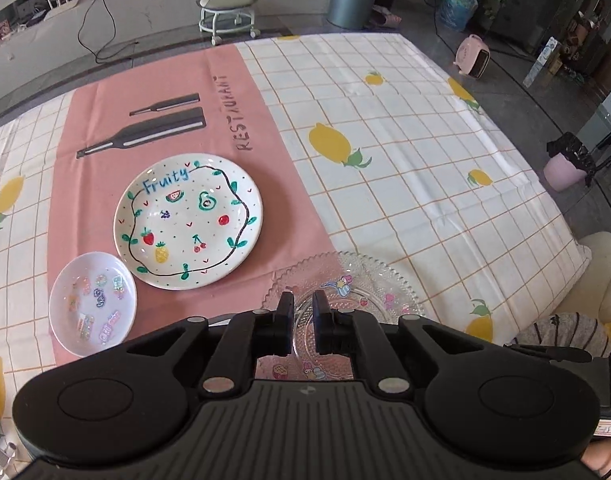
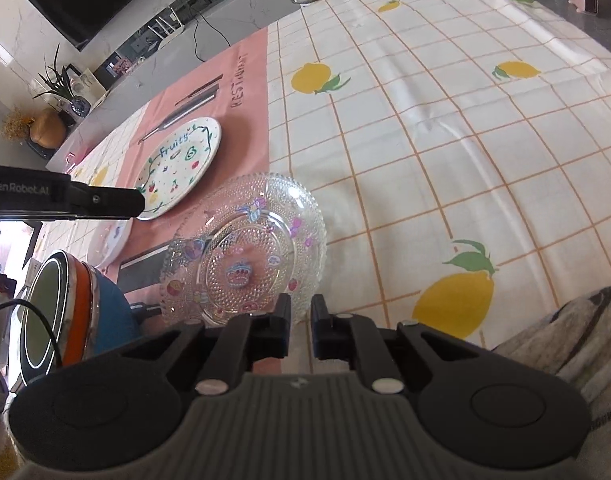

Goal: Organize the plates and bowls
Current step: 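Lower the glass plate onto the table and open both tools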

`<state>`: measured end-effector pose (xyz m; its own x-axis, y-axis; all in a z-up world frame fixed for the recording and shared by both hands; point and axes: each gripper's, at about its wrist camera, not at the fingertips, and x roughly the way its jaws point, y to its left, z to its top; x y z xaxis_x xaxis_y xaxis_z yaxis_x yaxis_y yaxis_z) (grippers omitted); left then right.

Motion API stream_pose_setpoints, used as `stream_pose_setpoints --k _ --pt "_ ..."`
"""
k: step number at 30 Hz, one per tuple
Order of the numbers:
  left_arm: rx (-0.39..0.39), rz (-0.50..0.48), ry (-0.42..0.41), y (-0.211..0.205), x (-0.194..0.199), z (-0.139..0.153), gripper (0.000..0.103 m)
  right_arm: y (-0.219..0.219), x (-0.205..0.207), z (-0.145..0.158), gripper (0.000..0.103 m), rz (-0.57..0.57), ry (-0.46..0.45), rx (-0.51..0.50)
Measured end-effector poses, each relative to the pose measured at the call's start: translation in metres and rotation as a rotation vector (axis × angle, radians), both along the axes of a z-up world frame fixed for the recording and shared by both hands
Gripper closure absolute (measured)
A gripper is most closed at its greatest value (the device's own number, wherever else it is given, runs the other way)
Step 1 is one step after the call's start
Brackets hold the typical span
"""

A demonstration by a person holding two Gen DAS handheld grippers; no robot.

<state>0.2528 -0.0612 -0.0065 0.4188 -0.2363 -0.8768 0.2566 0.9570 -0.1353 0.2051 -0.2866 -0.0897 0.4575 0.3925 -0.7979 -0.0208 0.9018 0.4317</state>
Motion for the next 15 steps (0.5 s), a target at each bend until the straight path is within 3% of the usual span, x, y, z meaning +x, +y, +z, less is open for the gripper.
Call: stream_pose_setpoints --k 1,2,3,9,13,15 --pt "-0.008 0.0 -0.02 0.001 -0.006 0.006 0.093 -0.001 0.0 0.002 0.084 -0.007 -0.01 -0.005" --pt "-0.016 -0.002 -0.039 0.001 -0.011 0.012 0.093 -0.002 0.0 0.003 0.067 -0.018 -0.014 -0.007" --pt "-0.023 -0.003 -0.055 0.002 -0.015 0.016 0.093 -0.003 0.001 0.004 0.064 -0.027 -0.017 -0.011" --pt "-0.066 0.002 -0.129 0.005 -0.039 0.04 0.093 0.001 0.026 0.004 0.064 -0.031 -0.022 -0.083" --pt "-0.055 0.018 -0.19 0.011 -0.056 0.046 0.093 0.003 0.045 -0.003 0.065 -0.005 -0.008 -0.096" --pt "-0.057 0.036 -0.206 0.017 -0.061 0.045 0.092 0.009 0.05 -0.007 0.077 0.019 -0.017 -0.129"
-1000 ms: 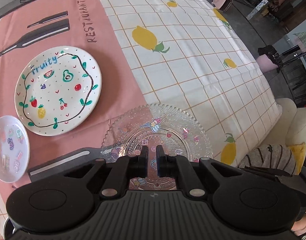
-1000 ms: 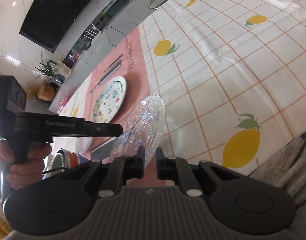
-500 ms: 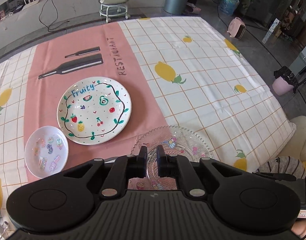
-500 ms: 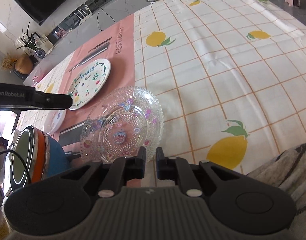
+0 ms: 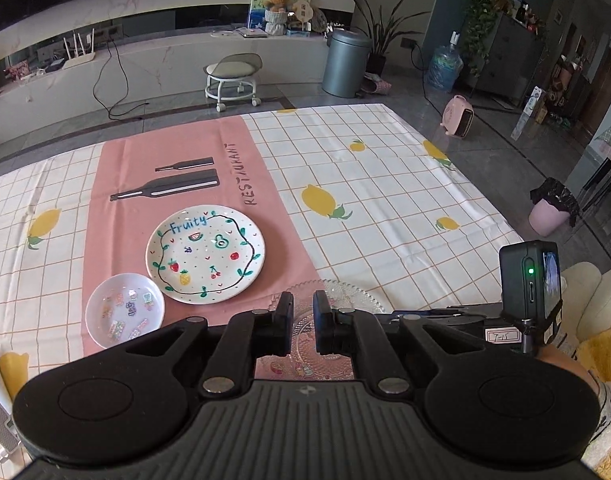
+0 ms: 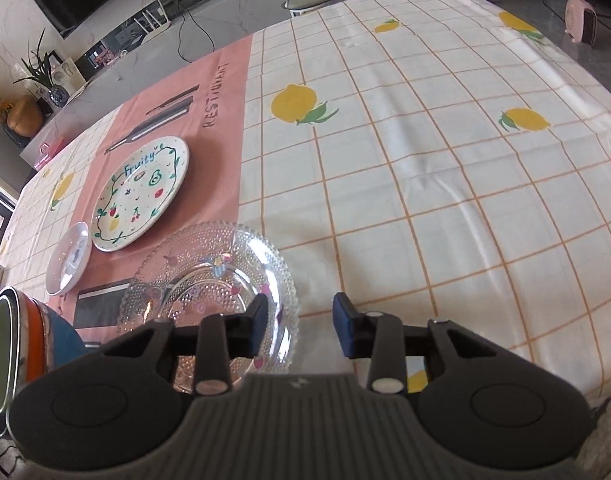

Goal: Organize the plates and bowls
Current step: 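Lower the glass plate onto the table and open both tools, then raise both tools away from the glass plate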

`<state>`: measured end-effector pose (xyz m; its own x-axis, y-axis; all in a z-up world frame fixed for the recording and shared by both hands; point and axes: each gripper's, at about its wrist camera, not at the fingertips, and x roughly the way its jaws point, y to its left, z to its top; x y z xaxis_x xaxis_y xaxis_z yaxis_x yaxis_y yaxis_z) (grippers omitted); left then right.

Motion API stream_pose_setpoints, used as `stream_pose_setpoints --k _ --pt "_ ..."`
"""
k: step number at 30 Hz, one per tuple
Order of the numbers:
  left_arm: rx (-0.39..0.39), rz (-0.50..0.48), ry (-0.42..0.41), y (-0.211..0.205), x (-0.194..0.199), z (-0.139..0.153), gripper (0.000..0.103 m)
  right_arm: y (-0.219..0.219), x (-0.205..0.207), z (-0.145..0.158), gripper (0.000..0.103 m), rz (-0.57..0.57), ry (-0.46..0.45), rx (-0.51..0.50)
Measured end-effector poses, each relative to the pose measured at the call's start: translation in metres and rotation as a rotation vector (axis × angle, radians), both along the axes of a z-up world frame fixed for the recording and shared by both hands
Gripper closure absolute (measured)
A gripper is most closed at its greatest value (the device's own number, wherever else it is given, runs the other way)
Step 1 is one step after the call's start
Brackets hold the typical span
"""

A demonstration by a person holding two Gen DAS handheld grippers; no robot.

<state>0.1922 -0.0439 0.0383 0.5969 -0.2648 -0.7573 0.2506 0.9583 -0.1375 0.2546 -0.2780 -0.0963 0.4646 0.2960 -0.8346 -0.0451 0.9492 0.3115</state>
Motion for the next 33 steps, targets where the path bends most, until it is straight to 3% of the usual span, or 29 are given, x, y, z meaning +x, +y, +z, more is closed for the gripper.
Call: stream_pose_setpoints --k 1,2,10,15,19,23,28,33 --pt "-0.008 0.01 -0.001 0.004 -0.001 -0.002 0.091 0.003 0.001 -0.001 0.087 0.024 0.005 0.0" --pt "-0.014 0.02 0.001 0.008 -0.002 -0.004 0.091 0.006 0.001 -0.002 0.089 0.054 0.009 0.006" --pt "-0.036 0.066 0.039 0.036 -0.005 -0.028 0.091 0.016 -0.011 0.004 0.09 0.179 0.024 -0.05" --pt "-0.052 0.06 0.042 0.043 -0.007 -0.029 0.091 0.024 -0.025 0.012 0.097 0.246 0.038 -0.095" --pt "-0.062 0.063 0.045 0.045 -0.009 -0.029 0.09 0.03 -0.037 0.017 0.096 0.312 0.046 -0.154" --pt "-0.069 0.072 0.045 0.05 -0.01 -0.028 0.089 0.024 -0.03 0.022 0.096 0.273 0.073 -0.119" --pt "-0.08 0.092 0.044 0.057 -0.01 -0.027 0.087 0.023 -0.009 0.036 0.088 0.196 -0.011 -0.12" --pt "-0.085 0.078 0.032 0.058 -0.011 -0.027 0.086 0.033 0.025 0.015 0.083 0.169 0.04 -0.123"
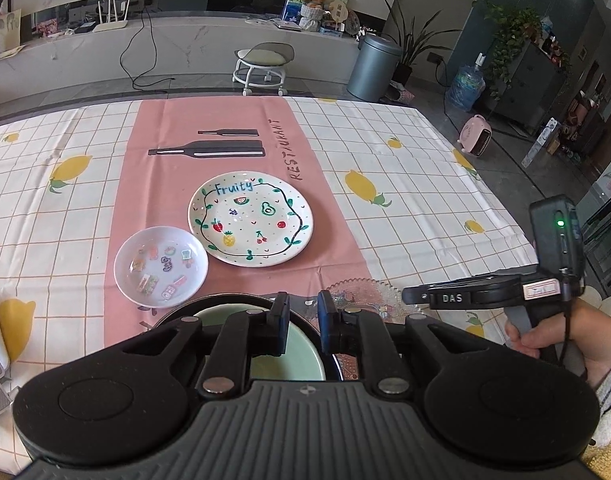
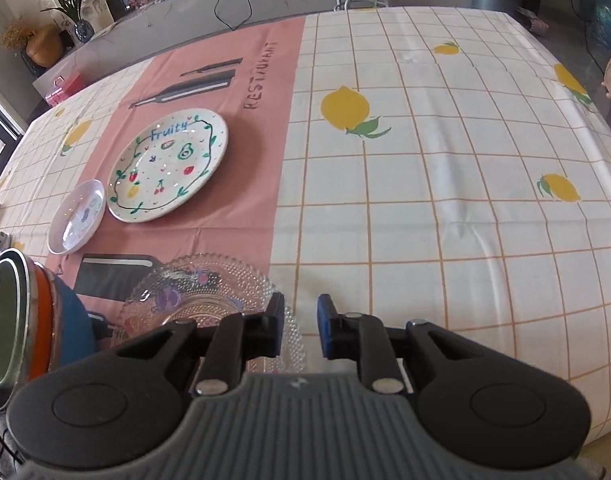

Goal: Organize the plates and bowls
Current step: 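Raise both tools away from the glass plate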

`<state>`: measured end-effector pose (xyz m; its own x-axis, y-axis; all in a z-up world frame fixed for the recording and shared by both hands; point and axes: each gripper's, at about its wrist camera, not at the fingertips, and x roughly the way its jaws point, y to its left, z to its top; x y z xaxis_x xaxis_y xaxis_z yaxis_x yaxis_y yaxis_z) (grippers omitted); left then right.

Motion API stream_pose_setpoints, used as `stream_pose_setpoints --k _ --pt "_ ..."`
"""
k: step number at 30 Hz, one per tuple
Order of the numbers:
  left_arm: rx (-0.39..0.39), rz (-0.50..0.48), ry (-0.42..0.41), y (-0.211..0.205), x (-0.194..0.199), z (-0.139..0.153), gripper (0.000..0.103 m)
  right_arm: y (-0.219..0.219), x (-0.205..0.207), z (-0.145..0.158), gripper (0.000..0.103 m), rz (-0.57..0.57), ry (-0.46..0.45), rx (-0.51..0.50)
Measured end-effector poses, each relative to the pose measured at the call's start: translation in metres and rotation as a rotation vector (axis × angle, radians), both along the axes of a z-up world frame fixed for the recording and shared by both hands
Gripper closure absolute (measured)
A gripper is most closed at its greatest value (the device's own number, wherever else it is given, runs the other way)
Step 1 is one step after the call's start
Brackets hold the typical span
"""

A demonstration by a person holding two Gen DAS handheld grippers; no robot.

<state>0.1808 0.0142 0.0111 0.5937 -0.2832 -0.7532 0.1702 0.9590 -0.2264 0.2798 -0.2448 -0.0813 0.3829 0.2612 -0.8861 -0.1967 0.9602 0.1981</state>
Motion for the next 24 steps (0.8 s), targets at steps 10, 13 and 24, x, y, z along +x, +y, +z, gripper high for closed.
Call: stream_pose_setpoints --k 10,13,24 --pt "0.031 -0.087 -0.013 -0.026 0.004 0.007 0.085 0.013 -0.008 -0.008 0.082 0.155 0.024 -0.018" --pt "0.056 -0.118 -0.032 -0.044 0.006 0.01 0.085 0.011 -0.012 -0.007 0.084 0.199 0.04 -0.027" --pt "0.099 -0.189 -0.075 -0.127 0.025 0.033 0.085 -0.054 -0.029 0.048 0.081 -0.03 -0.148 0.088"
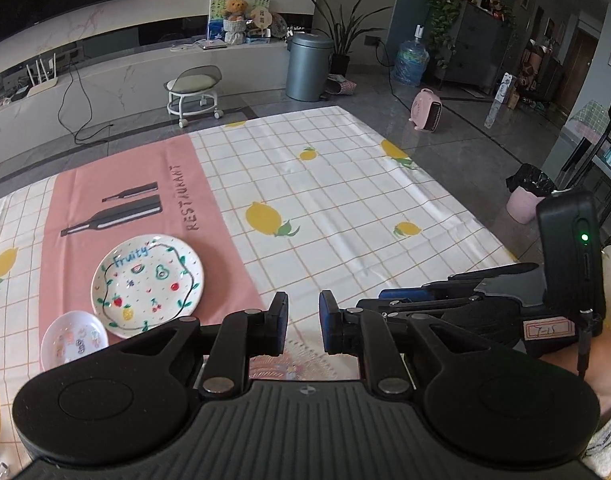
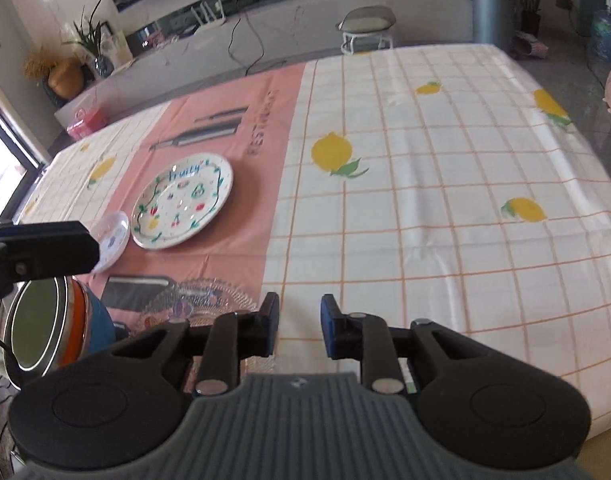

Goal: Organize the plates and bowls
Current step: 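Raise both tools away from the glass plate, then move both tools to the rim of the white Fruity plate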

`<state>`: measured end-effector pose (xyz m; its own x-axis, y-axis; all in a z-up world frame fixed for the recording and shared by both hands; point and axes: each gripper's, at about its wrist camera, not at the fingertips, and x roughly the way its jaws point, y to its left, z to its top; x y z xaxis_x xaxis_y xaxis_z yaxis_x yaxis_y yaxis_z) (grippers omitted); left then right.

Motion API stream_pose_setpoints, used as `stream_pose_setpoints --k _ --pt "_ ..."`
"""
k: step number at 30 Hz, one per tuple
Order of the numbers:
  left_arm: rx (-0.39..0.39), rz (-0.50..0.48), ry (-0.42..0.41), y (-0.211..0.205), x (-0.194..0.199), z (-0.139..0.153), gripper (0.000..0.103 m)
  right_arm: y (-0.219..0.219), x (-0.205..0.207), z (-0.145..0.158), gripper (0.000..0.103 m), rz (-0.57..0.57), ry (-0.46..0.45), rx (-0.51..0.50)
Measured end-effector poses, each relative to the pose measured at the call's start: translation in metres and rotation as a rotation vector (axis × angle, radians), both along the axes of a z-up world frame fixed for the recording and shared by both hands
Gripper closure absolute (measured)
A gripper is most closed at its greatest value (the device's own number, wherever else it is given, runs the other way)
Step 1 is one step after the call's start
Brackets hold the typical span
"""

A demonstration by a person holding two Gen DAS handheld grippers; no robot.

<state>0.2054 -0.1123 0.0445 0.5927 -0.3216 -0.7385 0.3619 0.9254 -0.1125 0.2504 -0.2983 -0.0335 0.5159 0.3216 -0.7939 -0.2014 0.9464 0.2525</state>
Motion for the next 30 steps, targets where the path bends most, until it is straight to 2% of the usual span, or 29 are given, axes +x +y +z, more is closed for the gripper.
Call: stream_pose_setpoints --k 4,9,12,16,18,23,30 --pt "-0.017 -0.017 -0.028 -0.033 0.005 0.021 0.085 -0.031 -0.008 0.026 0.074 -0.081 -0.081 -0.006" --pt "-0.113 -0.037 -0.017 -0.065 0.016 0.048 0.085 -0.065 -0.017 0.037 0.074 -0.161 -0.11 0.04" --pt "-0.078 -0.027 -0.026 -0.083 0.023 0.059 0.085 -0.083 -0.023 0.037 0.074 -0.211 -0.112 0.081" --pt "-0.043 -0.055 -0.101 -0.096 0.028 0.077 0.082 -0.091 -0.022 0.034 0.074 -0.235 -0.112 0.108" --pt "0.011 -0.046 -0.101 -0.098 0.037 0.083 0.081 -0.088 -0.019 0.033 0.074 -0.24 -0.112 0.12" --pt "0.139 0.091 -0.096 -0.067 0.06 0.092 0.081 -0.078 -0.003 0.04 0.074 -0.254 -0.114 0.193" --pt "0.22 0.291 -0.076 0.036 0.071 0.11 0.081 -0.022 0.035 0.064 0.074 -0.22 -0.138 0.276"
